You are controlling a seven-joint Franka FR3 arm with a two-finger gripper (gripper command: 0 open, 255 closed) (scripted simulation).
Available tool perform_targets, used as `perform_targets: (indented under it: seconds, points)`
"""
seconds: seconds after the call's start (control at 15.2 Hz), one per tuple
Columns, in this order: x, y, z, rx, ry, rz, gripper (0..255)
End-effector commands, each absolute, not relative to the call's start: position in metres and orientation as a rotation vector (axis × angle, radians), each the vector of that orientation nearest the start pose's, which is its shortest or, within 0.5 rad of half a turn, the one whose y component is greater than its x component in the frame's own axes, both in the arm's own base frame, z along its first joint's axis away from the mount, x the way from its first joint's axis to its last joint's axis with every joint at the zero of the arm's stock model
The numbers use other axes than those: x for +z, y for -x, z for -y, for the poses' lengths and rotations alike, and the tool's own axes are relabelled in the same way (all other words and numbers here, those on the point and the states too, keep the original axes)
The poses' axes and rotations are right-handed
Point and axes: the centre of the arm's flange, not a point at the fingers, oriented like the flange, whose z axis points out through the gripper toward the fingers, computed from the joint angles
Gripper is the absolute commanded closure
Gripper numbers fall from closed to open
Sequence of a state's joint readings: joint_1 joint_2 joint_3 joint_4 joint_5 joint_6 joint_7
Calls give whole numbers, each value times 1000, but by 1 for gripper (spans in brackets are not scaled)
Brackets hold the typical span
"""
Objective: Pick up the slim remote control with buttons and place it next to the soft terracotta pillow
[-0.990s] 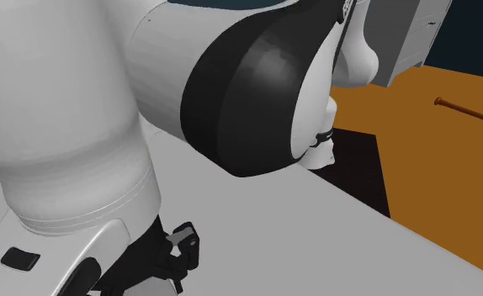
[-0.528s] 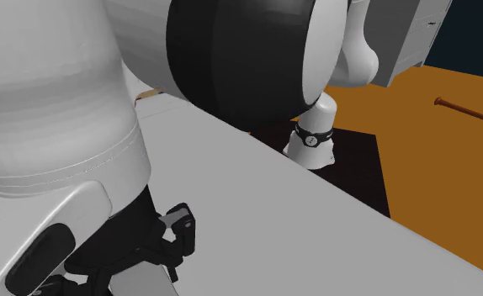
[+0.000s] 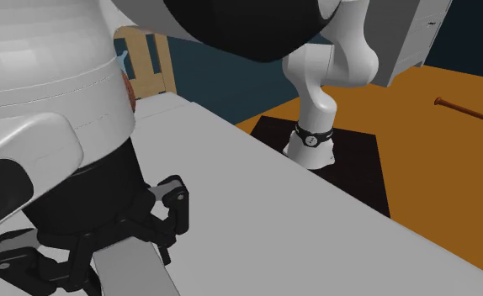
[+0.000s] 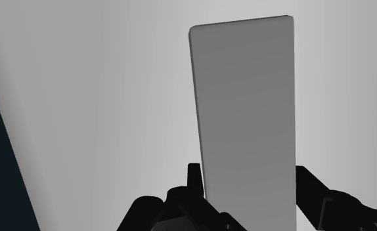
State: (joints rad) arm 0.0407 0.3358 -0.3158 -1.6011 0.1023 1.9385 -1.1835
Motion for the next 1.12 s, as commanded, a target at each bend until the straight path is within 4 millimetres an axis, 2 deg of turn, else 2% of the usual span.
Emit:
perform_targets:
  seconds: [0.0, 1.06]
  points:
    - [458, -639, 148, -15, 2852, 1360, 255]
    - [542, -639, 148, -15, 2852, 1360, 255]
